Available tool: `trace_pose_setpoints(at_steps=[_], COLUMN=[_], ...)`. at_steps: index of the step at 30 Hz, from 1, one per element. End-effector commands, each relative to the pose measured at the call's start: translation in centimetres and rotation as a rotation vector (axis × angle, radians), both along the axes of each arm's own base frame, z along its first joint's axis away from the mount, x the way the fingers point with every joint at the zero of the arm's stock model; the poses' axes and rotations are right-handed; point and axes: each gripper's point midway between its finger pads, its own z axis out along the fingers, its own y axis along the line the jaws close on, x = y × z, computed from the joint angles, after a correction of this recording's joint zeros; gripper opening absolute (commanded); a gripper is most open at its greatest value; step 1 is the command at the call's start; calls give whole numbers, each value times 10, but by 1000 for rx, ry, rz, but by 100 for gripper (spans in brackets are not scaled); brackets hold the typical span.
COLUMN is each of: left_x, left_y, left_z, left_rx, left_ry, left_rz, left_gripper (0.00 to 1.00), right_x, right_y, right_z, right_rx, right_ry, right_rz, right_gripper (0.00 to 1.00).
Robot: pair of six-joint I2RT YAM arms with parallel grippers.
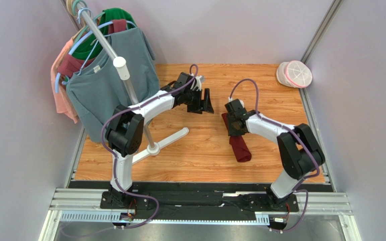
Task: Fold the napkin, place the utensils inside, and roll it up
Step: Neatly place the rolled napkin to the corner
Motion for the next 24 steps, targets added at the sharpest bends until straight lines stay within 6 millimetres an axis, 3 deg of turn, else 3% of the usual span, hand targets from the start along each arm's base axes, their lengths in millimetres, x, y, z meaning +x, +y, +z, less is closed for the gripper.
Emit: trace_pose_setpoints(at_steps=[1,3,5,6,8,9,11,16,19,20,23,24], left_x=[9,6,5,3,1,0,-1,-8,-12,-12,-15,-21], left_y=[0,1,1,0,-2,-2,-4,-10,-11,-10,-12,-16], left_z=[41,39,38,38,36,35,34,35,41,41,59,64], left_rx=[-78,-82,-87,-91,-89,-84,-80,-60,-39,-26,-3,1], left_ry=[-86,-86,-85,-82,-82,-82,-87,-122,-166,-185,-278,-302], left_rz=[0,2,3,-1,-9,-12,-21,-48,-56,-51,-53,-67], left_gripper=[79,79,79,79,79,79,79,79,79,79,79,79], right_x=[35,61,77,94,106,124,132,150,153,155,157,156], right_y=[-9,-15,-28,-24,-34,-33,-46,-48,-40,-37,-27,-25], right_z=[-11,-2,-11,-1,-10,2,-7,1,16,31,55,75], right_rx=[-3,17,22,47,33,45,24,72,108,130,189,211], right_ry=[8,-19,9,-19,2,-33,-1,-28,-62,-98,-159,-195], right_rz=[-68,-121,-183,-199,-240,-256,-302,-309,-260,-241,-180,-165], right_gripper=[30,30,30,30,30,30,30,39,54,58,62,63])
